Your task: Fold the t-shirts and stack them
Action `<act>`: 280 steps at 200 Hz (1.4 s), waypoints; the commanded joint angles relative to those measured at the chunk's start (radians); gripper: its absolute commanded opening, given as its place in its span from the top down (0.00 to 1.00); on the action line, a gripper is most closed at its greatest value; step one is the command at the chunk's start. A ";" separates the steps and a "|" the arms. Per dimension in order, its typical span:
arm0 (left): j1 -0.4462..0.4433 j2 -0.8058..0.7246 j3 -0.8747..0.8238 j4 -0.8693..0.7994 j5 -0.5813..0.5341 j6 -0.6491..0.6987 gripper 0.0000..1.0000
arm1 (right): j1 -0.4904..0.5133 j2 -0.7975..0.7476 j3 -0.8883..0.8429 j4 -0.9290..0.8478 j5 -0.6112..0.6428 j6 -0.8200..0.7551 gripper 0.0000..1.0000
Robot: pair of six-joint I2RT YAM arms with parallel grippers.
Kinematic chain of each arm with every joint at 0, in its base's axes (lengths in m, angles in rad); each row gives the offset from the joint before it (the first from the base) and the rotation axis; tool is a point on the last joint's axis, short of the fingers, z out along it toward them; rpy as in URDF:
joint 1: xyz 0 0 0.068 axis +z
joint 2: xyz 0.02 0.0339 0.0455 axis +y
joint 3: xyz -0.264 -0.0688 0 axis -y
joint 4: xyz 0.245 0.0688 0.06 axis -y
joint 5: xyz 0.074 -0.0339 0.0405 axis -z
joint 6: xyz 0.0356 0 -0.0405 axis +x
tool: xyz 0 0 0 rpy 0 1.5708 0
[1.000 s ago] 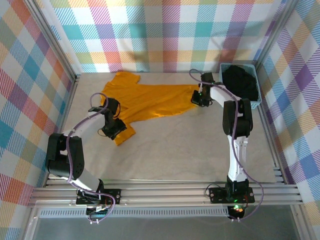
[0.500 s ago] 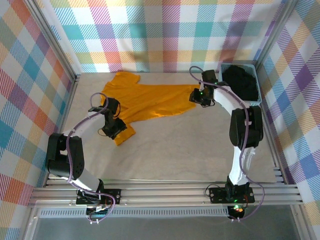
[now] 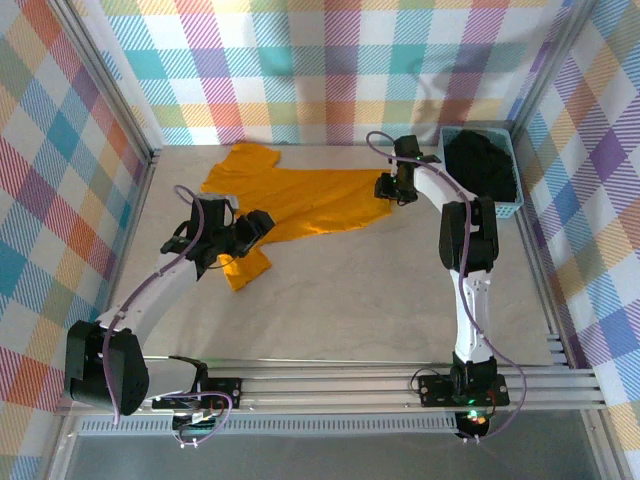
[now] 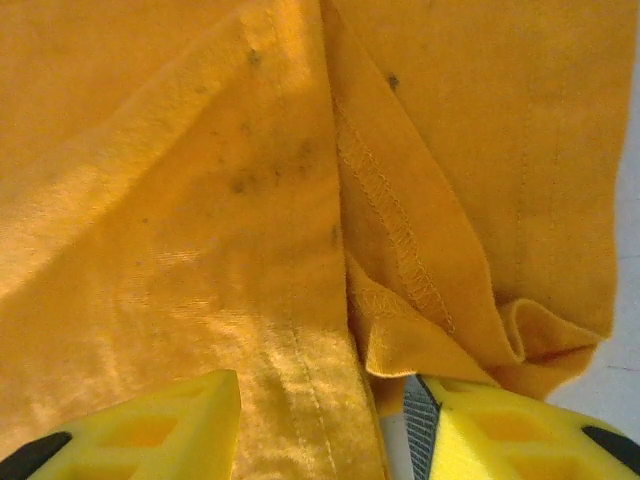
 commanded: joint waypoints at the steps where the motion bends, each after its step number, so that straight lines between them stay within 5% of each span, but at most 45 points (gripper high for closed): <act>1: -0.011 -0.013 0.001 0.025 0.035 0.002 0.37 | 0.021 0.036 0.044 -0.082 0.021 -0.020 0.53; 53: -0.010 0.020 0.028 0.008 0.031 0.002 0.37 | 0.052 -0.005 -0.034 -0.081 0.048 0.036 0.50; 96: -0.010 0.039 0.040 -0.002 0.029 0.007 0.39 | 0.065 -0.059 -0.073 -0.079 0.065 0.079 0.89; 123: -0.010 0.042 0.043 -0.021 0.018 0.016 0.39 | 0.066 -0.157 -0.122 -0.083 0.091 0.103 0.97; 215: -0.010 0.081 0.057 -0.024 0.016 0.025 0.39 | 0.072 -0.310 -0.201 -0.223 0.017 0.171 0.92; 245: -0.010 0.080 0.052 -0.029 0.024 0.026 0.39 | 0.066 -0.298 -0.232 -0.246 0.022 0.145 0.96; 280: -0.010 0.076 0.054 -0.073 0.032 0.039 0.39 | 0.009 -0.157 -0.136 -0.362 -0.164 0.173 0.90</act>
